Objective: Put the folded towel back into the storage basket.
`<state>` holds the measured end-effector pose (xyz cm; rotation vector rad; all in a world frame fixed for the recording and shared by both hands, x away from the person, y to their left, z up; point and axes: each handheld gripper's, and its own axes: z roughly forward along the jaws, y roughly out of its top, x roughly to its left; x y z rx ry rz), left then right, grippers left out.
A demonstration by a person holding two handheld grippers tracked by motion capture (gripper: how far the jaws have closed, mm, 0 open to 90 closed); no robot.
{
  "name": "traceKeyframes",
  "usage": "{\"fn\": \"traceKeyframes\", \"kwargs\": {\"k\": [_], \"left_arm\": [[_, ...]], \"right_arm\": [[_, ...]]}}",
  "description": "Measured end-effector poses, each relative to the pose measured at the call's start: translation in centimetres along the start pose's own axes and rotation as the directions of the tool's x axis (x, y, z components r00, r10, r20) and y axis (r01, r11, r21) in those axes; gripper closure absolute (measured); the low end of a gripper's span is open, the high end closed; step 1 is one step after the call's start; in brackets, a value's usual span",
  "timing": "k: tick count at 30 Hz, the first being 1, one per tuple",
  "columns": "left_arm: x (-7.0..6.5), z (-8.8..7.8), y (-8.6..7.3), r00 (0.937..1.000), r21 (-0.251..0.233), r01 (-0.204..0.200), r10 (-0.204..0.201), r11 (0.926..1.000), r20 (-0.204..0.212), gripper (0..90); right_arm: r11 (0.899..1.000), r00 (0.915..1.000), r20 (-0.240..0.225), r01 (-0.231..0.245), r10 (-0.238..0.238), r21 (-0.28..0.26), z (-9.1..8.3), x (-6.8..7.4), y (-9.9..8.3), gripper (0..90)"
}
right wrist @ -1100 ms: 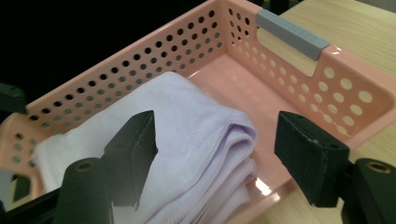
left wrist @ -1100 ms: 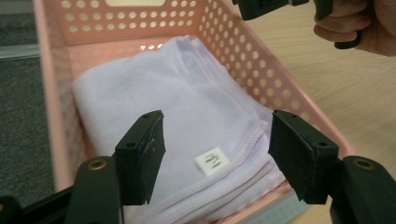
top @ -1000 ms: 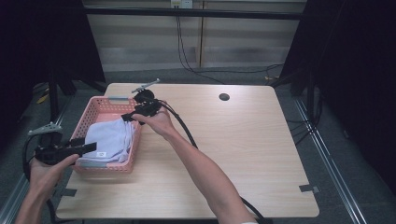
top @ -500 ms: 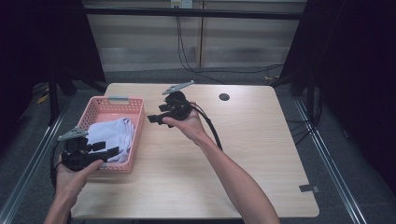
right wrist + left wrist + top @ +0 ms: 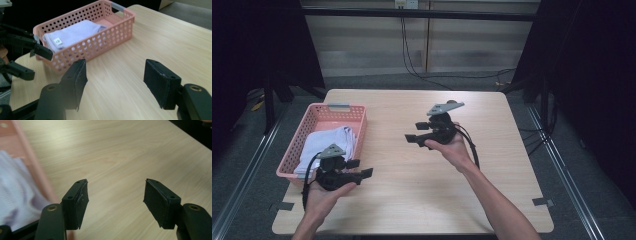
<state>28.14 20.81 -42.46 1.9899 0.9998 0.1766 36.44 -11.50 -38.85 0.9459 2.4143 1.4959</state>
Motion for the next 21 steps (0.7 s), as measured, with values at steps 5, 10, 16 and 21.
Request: {"fn": "traceKeyframes", "kwargs": {"k": [5,10,16,21], "left_arm": [[-1.5,1.9,-0.4,0.9993,0.016,-0.013,0.012,0.9998,0.036,34.9],[-2.8,3.3,-0.7,0.9986,0.039,-0.030,0.028,0.9988,0.045,33.1],[-4.9,5.0,-2.7,0.9981,0.076,-0.046,0.043,0.9960,0.044,32.5],[-5.4,6.0,-3.8,0.9932,0.136,-0.076,0.063,0.9877,0.097,32.5]], "right_arm": [[0.999,0.9984,0.047,-0.033,0.032,0.021,-3.6,-1.0,-3.9,35.5],[0.997,0.9922,0.098,-0.078,0.078,-0.001,-7.1,-1.6,-7.2,34.5],[0.994,0.9828,0.151,-0.108,0.107,0.002,-10.8,-1.1,-11.8,33.9],[0.984,0.9632,0.204,-0.173,0.175,-0.031,-13.1,-1.5,-15.1,31.7]]}}
